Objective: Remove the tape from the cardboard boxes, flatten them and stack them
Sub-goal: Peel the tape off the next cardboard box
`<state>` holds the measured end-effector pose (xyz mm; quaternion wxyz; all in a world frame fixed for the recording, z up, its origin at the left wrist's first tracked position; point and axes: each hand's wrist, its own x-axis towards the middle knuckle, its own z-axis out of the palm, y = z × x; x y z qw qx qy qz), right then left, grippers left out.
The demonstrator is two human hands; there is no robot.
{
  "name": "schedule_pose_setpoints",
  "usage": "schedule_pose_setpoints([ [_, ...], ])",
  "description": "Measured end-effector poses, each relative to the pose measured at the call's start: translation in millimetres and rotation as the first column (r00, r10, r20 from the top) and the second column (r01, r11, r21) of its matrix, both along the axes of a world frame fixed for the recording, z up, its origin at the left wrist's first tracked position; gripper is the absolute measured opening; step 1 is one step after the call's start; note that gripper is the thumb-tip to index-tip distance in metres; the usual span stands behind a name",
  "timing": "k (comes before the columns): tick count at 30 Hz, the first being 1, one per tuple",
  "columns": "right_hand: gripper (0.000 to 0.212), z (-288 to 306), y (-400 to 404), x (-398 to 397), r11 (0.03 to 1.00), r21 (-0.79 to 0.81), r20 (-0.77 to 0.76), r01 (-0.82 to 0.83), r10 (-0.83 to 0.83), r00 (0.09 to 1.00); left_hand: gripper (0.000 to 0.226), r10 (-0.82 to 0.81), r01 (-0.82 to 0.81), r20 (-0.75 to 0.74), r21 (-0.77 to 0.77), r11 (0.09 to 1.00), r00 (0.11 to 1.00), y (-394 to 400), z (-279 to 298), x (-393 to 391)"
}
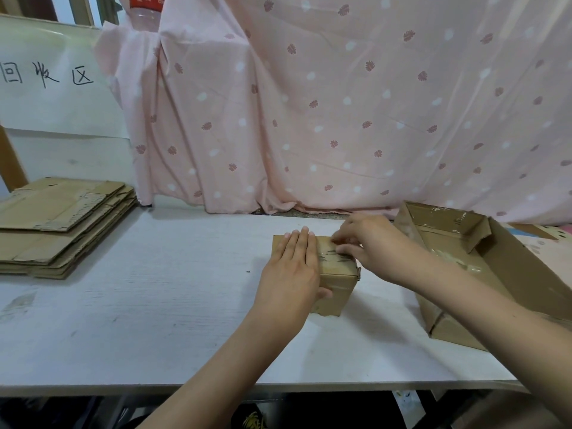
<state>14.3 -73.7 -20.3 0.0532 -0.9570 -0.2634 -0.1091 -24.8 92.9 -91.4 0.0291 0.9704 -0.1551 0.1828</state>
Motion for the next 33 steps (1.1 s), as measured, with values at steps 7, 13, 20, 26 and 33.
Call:
schedule_pose_setpoints([
  [7, 0.011, -14.5, 0.6, -7.0, 0.991, 0.133, 0.099, 0.02, -0.034, 0.994, 0.098, 0.02, -0.02, -0.005, 0.027, 0.999, 1.0, -4.1, -2.5, 3.5],
  [13, 0.015, -12.3, 6.4, -0.9, 1.0, -0.012, 0.076, 0.02, -0.019, 0.997, 0.098, 0.023, -0.022, -0.006, 0.038, 0.999, 1.0, -4.9, -2.8, 3.3],
  [20, 0.006, -21.1, -1.1, 0.1, 0.985, -0.163, 0.028, -0.056, 0.062, 0.998, 0.1, 0.019, -0.018, -0.019, 0.034, 0.999, 1.0, -4.2, -3.9, 6.2],
  [26, 0.023, -23.6, -0.1, -5.7, 0.994, 0.1, -0.063, -0.044, 0.05, 0.997, 0.099, 0.008, -0.008, -0.018, 0.004, 1.0, 1.0, 2.5, -2.8, 5.7],
  [33, 0.008, -19.0, -10.7, -4.3, 0.953, 0.292, -0.137, -0.082, 0.126, 0.983, 0.098, 0.0, 0.0, -0.021, -0.025, 1.0, 1.0, 9.5, -1.4, 4.4],
])
